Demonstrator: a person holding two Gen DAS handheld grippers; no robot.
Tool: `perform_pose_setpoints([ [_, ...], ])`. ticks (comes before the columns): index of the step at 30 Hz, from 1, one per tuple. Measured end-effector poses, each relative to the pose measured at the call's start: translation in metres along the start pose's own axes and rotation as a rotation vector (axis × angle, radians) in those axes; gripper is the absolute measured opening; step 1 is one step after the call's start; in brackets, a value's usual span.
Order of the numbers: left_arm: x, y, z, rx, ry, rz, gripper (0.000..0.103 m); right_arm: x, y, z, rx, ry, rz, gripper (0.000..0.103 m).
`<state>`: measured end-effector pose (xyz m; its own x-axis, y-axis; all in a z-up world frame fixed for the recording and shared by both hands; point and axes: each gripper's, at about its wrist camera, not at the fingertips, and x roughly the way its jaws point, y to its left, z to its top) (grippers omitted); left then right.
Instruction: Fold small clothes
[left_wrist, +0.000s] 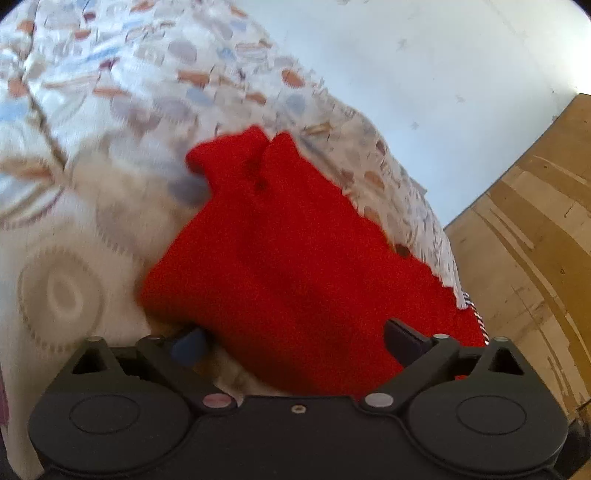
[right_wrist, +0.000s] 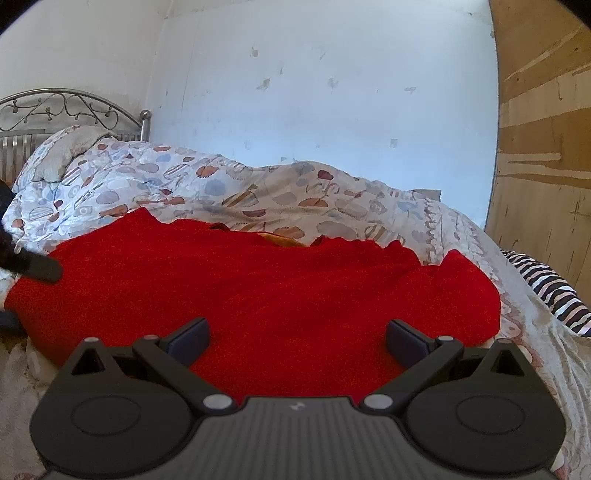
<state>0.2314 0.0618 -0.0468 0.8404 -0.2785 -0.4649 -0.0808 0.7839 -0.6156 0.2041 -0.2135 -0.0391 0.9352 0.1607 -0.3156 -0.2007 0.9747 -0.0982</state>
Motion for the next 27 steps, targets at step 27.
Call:
perform_pose_setpoints([
  [27, 0.020, -0.006, 0.013, -0.049, -0.007, 0.171, 0.071, -0.003, 0.006, -0.004, -0.013, -0.018, -0.022, 0.103],
])
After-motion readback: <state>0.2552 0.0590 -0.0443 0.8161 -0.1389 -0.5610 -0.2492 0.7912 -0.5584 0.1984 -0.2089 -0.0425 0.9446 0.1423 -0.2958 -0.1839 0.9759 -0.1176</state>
